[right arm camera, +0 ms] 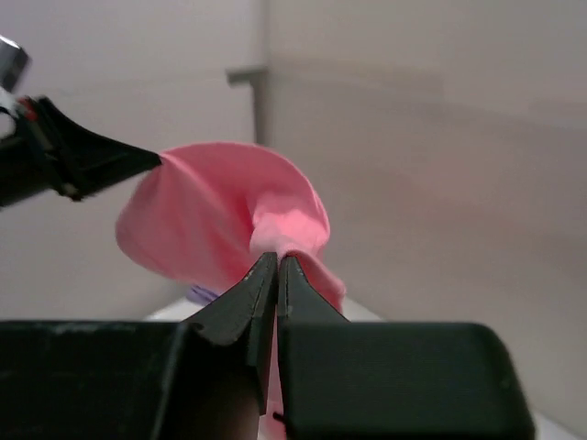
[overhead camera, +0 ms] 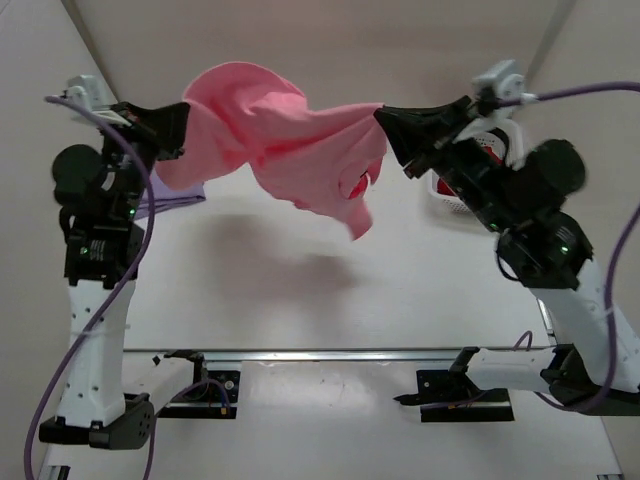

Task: Fold and stack the t-shirts
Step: Flatten out the tshirt

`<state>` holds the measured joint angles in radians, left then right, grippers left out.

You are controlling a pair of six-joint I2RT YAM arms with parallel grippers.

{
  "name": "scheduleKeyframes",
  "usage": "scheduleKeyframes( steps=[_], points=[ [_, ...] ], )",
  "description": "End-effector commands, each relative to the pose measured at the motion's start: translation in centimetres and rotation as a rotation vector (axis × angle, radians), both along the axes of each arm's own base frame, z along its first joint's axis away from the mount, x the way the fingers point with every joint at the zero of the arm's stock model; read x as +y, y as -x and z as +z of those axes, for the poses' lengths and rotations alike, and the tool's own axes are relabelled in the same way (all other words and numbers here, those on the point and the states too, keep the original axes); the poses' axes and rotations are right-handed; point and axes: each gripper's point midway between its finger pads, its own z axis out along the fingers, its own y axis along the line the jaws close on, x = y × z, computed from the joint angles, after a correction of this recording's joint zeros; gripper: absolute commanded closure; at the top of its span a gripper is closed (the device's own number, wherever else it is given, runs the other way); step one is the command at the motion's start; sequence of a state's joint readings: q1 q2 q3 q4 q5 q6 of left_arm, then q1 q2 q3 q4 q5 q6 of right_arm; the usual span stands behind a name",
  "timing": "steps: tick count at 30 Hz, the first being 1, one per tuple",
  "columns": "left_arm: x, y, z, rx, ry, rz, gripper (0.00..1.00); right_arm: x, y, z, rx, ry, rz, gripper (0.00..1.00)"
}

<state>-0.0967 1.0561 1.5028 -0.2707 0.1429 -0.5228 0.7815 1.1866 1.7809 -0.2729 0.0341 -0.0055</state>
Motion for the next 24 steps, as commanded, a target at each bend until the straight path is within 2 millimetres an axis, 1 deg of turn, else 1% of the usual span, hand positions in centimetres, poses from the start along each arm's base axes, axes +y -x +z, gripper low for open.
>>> scheduleKeyframes(
  steps=[1,2,3,4,5,6,7,8,9,10,11,12,13,14,15,16,17,18,19,20,21,22,23,24],
  points=[
    [1.1,2.2,2.2,-0.021,-0.051,0.062,1.0,-1.6,1.3,2.8,-0.067,0.015,-0.163,1.0],
    [1.3,2.6,3.0,-0.031,-0.061,0.08,1.0,-2.0,2.0,3.9,-0.085,0.004,-0.177,1.0],
    [1.4,2.6,3.2,-0.027,-0.066,0.086,1.0,-1.9,2.0,3.9,-0.085,0.013,-0.178,1.0],
    [1.3,3.5,4.4,-0.056,-0.07,0.08,1.0,-2.0,2.2,4.8,-0.096,0.0,-0.172,1.0],
    [1.3,3.4,4.5,-0.053,-0.08,0.089,1.0,-1.6,1.5,4.3,-0.087,0.024,-0.171,1.0],
    [1.2,3.6,5.1,-0.064,-0.092,0.094,1.0,-2.2,0.4,4.5,-0.085,0.027,-0.18,1.0],
    [1.2,3.9,5.3,-0.069,-0.091,0.097,1.0,-2.8,-0.1,4.7,-0.08,0.017,-0.186,1.0],
    [1.3,2.9,4.5,-0.041,-0.102,0.115,1.0,-3.5,-2.5,3.5,-0.04,0.029,-0.186,1.0],
    [1.3,2.7,4.4,-0.038,-0.107,0.115,1.0,-4.9,-4.5,2.7,-0.032,0.056,-0.167,1.0],
    [1.1,1.6,3.3,-0.012,-0.121,0.105,1.0,-5.3,-6.0,1.6,0.036,0.005,-0.13,1.0],
    [0.9,0.5,1.3,0.034,-0.121,0.099,1.0,-6.3,-8.2,-1.0,0.111,0.006,-0.094,1.0],
    [0.8,-1.1,-1.3,0.091,-0.128,0.091,1.0,-7.1,-9.2,-1.4,0.106,-0.008,-0.09,1.0],
    [0.6,-2.2,-2.6,0.116,-0.126,0.072,1.0,-6.7,-11.0,-4.0,0.154,0.0,-0.084,1.0],
    [0.3,-3.6,-5.9,0.188,-0.126,0.056,1.0,-7.2,-13.0,-6.6,0.211,0.018,-0.102,1.0],
    [-0.2,-5.4,-9.8,0.267,-0.128,0.037,1.0,-7.6,-13.7,-7.3,0.223,0.017,-0.093,1.0],
    [-0.7,-6.7,-11.9,0.305,-0.13,0.026,1.0,-7.1,-15.8,-10.5,0.29,0.031,-0.077,1.0],
    [-0.9,-7.5,-15.1,0.372,-0.129,0.023,1.0,-7.3,-17.7,-13.7,0.352,0.038,-0.083,1.0],
    [-1.4,-8.8,-18.3,0.434,-0.132,0.012,1.0,-6.9,-18.9,-15.4,0.365,0.043,-0.065,1.0],
    [-2.3,-10.3,-21.0,0.486,-0.129,-0.008,1.0,-6.9,-20.1,-18.0,0.392,0.049,-0.073,1.0],
    [-2.5,-11.7,-24.2,0.56,-0.136,-0.012,1.0,-6.6,-21.5,-21.2,0.441,0.051,-0.071,1.0],
    [-2.7,-12.4,-25.3,0.583,-0.141,-0.015,1.0,-6.0,-22.8,-24.1,0.501,0.062,-0.045,1.0],
    [-3.0,-14.0,-27.3,0.621,-0.144,-0.014,1.0,-5.8,-24.2,-27.6,0.571,0.08,-0.041,1.0],
    [-3.0,-14.9,-28.5,0.642,-0.15,-0.011,1.0,-5.8,-25.0,-28.4,0.589,0.077,-0.042,1.0],
    [-3.0,-16.9,-29.9,0.671,-0.154,0.004,1.0,-5.5,-26.5,-31.6,0.649,0.097,-0.053,1.0]
  ],
)
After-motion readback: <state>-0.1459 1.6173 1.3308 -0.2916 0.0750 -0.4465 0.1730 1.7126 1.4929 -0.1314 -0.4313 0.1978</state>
